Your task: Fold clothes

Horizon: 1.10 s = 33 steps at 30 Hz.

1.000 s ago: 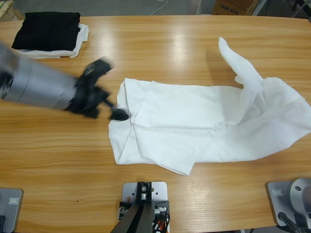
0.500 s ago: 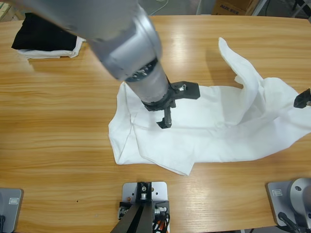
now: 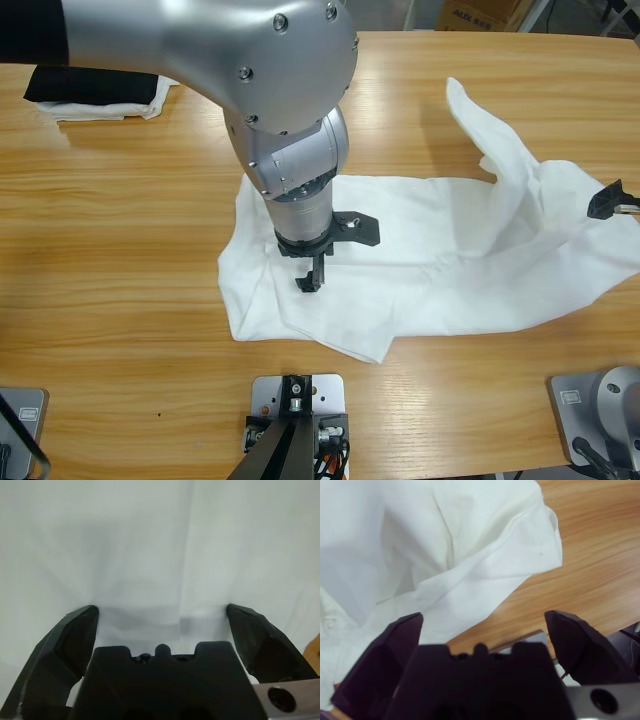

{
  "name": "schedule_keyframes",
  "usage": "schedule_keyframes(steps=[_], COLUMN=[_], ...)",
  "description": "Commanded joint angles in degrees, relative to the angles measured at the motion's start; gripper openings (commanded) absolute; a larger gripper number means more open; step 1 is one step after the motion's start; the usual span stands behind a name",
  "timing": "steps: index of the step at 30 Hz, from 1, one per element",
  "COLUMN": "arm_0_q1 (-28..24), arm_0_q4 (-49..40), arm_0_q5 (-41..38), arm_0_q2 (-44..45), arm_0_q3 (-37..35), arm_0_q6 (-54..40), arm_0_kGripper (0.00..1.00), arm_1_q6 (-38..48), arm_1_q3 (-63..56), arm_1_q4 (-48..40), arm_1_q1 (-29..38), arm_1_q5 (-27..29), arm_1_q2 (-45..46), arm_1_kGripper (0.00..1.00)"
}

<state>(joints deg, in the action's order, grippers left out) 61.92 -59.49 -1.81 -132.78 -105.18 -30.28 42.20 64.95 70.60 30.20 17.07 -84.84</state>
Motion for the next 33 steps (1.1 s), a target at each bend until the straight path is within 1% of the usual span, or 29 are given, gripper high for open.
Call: schedule_keyframes(steps=[1,6,9,11,13,15,16,17,18,20,22,24,26,28,31,32,33], arm_0_q1=[-5.0,-11.9,-14.0,-14.5,-14.5,-14.3,-14.3,-14.3,-14.3,-14.3,-14.3,-14.3,-14.3,-14.3,-14.3,-14.3,-14.3], arm_0_q4=[-0.6,5.4,7.4,7.4,7.4,7.5,7.5,7.6,7.7,8.0,8.5,8.8,8.9,8.9,9.0,9.1,9.1], arm_0_q5=[5.8,7.8,8.5,8.9,8.9,8.8,8.8,8.8,8.8,8.8,8.8,8.8,8.8,8.7,8.7,8.7,8.7], arm_0_q2=[0.1,6.4,8.4,8.9,9.4,9.8,10.0,10.4,10.8,11.2,11.5,11.6,11.6,11.6,11.6,11.6,11.6], arm_0_q3=[14.9,33.1,39.5,41.6,42.7,43.1,43.1,43.1,43.0,43.0,43.1,43.1,43.1,43.2,43.2,43.2,43.2], arm_0_q6=[1.4,1.9,2.6,3.9,4.7,5.0,5.2,5.3,5.5,5.9,6.4,6.5,6.5,6.5,6.5,6.5,6.5], arm_0_kGripper=[0.950,0.950,0.950,0.951,0.950,0.950,0.950,0.950,0.950,0.950,0.950,0.950,0.950,0.950,0.950,0.950,0.950], arm_1_q6=[-0.6,-0.6,-0.6,-0.7,-4.1,-10.7,-16.9,-19.9,-22.7,-26.6,-31.9,-37.3,-39.6,-42.1,-44.0,-44.7,-44.9], arm_1_q3=[-1.9,-2.3,-1.7,-1.6,-1.7,-1.4,-1.0,0.1,1.8,4.6,6.8,8.7,10.0,11.1,10.9,10.9,10.8], arm_1_q4=[-0.8,-2.9,-4.1,-5.4,-10.0,-17.0,-22.5,-24.0,-24.7,-24.8,-25.6,-27.0,-28.3,-28.5,-30.0,-30.4,-30.8], arm_1_q1=[0.4,0.4,0.4,0.4,0.3,0.2,0.2,0.2,0.2,0.1,-1.8,-5.7,-8.4,-9.9,-12.4,-13.4,-14.2], arm_1_q5=[-1.2,-1.9,-2.6,-3.1,-4.6,-7.5,-11.5,-13.4,-14.3,-14.4,-15.6,-19.9,-23.5,-26.5,-29.5,-30.6,-31.1], arm_1_q2=[-1.4,-2.5,-3.9,-4.9,-6.3,-7.1,-8.6,-10.5,-13.5,-19.2,-23.0,-24.6,-24.8,-25.1,-26.6,-27.1,-27.6], arm_1_kGripper=[1.000,1.000,1.000,1.000,1.000,1.000,0.988,0.981,0.977,0.978,0.982,0.984,0.999,1.000,0.997,0.956,0.861])
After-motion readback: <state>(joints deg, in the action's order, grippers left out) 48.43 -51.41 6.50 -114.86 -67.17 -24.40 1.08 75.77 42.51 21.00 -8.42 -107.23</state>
